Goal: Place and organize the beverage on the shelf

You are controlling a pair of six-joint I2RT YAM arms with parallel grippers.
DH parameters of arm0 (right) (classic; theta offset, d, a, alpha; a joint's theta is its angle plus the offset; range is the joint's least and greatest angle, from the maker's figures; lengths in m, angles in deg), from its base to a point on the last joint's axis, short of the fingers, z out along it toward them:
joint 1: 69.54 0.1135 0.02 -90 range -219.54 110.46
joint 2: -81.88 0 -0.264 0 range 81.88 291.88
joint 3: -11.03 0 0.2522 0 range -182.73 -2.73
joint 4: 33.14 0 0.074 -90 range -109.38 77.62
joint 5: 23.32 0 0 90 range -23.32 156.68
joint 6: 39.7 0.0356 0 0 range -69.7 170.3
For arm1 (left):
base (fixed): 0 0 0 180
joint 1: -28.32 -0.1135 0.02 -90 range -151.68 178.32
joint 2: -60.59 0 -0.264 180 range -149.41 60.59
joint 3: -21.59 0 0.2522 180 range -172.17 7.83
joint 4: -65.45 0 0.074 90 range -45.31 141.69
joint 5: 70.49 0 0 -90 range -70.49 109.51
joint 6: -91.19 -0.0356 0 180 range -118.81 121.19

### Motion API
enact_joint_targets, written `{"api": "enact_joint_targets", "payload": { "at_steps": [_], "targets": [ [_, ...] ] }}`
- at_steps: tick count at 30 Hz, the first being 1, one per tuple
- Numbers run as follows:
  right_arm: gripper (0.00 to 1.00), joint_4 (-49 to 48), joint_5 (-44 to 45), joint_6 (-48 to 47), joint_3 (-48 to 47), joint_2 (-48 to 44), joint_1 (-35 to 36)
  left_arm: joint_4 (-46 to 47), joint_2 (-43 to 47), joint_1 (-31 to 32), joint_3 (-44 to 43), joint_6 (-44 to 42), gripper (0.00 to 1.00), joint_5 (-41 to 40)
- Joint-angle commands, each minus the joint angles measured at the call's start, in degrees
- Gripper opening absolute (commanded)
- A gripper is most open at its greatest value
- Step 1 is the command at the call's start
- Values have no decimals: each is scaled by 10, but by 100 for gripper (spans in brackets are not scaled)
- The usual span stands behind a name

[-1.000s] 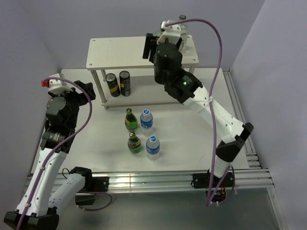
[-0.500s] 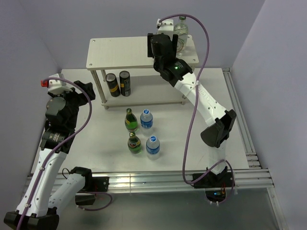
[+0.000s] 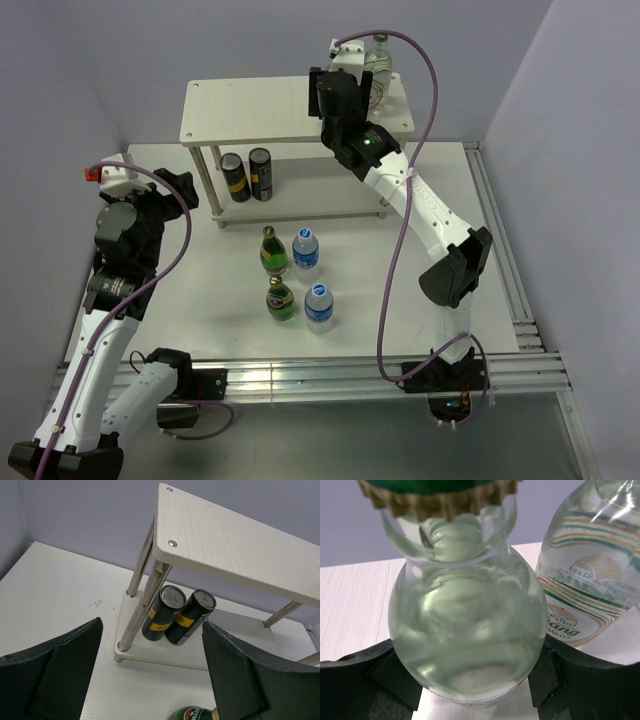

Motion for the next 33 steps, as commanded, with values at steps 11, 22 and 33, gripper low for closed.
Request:
{"api": "enact_joint_targets", "payload": {
  "at_steps": [11, 22, 33],
  "targets": [
    [27, -99, 10, 4, 18, -3, -14, 13, 9, -3, -6, -10, 87, 0],
    [92, -87, -7, 20, 34, -12, -13, 13, 12, -3, -6, -10, 87, -3],
    [92, -92, -9, 46, 117, -76, 0, 13, 15, -7, -6, -9, 88, 0]
  ]
}}
